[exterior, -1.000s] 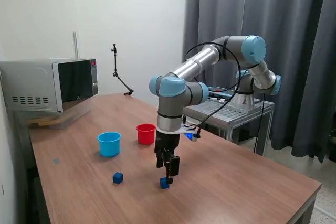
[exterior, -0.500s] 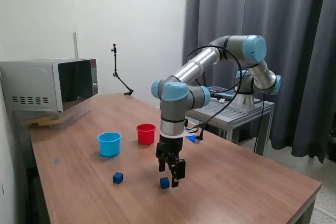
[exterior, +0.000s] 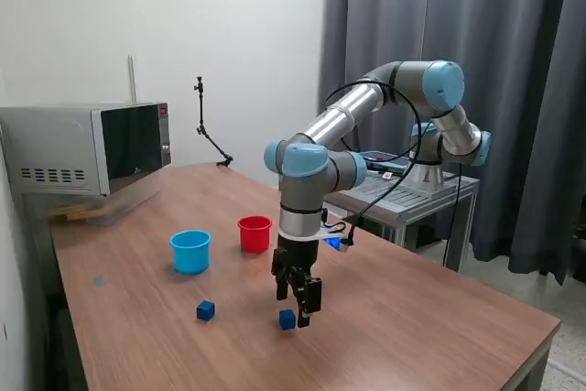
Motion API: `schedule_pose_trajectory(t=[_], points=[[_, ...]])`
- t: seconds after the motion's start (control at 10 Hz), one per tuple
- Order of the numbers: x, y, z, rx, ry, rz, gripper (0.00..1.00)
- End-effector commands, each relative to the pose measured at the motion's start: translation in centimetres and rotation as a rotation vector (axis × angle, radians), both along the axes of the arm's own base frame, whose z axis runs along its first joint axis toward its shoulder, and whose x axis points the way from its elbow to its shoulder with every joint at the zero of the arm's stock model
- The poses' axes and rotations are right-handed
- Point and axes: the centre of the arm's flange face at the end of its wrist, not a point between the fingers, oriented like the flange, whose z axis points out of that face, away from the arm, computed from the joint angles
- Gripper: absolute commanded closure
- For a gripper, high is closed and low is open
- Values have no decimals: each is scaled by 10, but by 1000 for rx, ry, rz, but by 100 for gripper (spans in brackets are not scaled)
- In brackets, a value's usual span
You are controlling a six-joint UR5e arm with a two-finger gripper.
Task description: Place red objects in the red bin, and blue objects in the blue bin.
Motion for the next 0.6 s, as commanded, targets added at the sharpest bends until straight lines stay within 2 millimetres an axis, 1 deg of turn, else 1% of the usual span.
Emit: schedule_pose_trajectory(t=[0.0, 0.2, 0.5], points=[[-1, 0, 1, -4, 18, -22, 0], [1, 0, -3, -4, 21, -23, 0], [1, 0, -4, -5, 19, -25, 0]])
